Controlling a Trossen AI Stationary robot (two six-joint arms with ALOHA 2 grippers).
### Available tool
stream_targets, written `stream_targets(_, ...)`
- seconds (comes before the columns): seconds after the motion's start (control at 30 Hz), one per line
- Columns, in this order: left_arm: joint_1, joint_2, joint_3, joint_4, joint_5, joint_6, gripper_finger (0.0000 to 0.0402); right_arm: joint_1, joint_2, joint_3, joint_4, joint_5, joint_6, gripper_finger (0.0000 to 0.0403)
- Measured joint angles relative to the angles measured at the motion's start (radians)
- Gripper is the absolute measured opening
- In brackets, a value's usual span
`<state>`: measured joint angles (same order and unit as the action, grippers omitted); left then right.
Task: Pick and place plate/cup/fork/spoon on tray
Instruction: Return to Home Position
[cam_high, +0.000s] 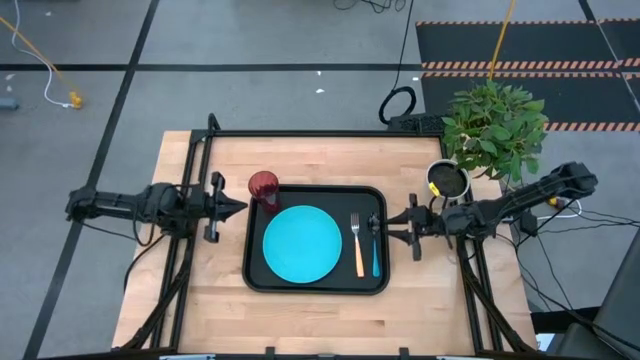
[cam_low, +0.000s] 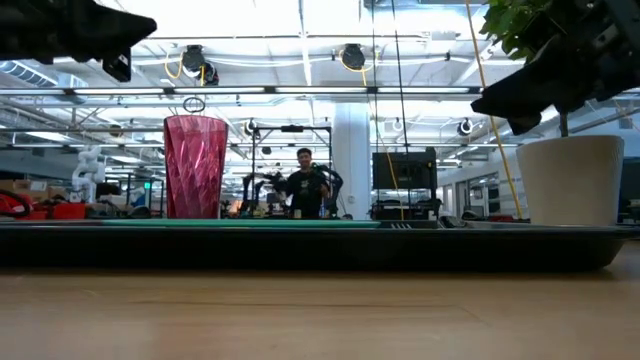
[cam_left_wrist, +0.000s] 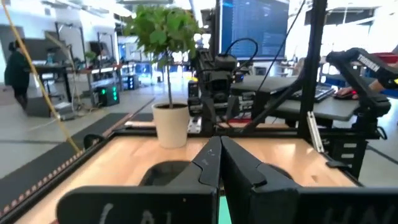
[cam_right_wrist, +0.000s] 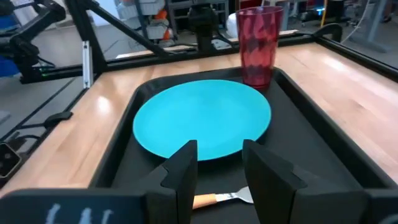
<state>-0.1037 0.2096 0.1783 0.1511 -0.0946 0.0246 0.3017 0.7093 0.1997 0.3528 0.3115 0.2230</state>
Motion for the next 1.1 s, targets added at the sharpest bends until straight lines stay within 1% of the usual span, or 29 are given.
stream_targets(0.33,0.014,-0.02,0.0,-0.114,0.005,0.027,0.001,-0.008,-0.085,-0.041,-0.002,0.006,-0.004,0.012)
stream_targets(0.47,0.016,-0.081,0.0,-0.159,-0.011,0.043,0.001,-0.008,-0.123,-0.072,-0.001,0.006,-0.004,0.012)
stream_targets(0.63,0.033,-0.208,0.0,-0.289,-0.011,0.044,0.001,-0.008,-0.173,-0.134,0.029,0.006,0.001,0.012)
stream_targets(0.73,0.043,-0.207,0.003,-0.305,-0.01,0.043,0.001,-0.008,-0.204,-0.172,0.068,0.005,-0.004,0.012)
stream_targets(0.9,0.07,-0.206,-0.013,-0.34,-0.009,0.042,0.001,-0.014,-0.227,-0.18,0.029,0.0,-0.01,0.012)
stream_targets(0.97,0.082,-0.207,-0.021,-0.329,-0.002,0.044,0.001,-0.021,-0.23,-0.18,0.03,0.0,-0.032,0.012)
stream_targets(1.1,0.127,-0.207,-0.042,-0.277,0.054,0.043,0.001,-0.055,-0.235,-0.181,0.032,-0.002,-0.067,0.012)
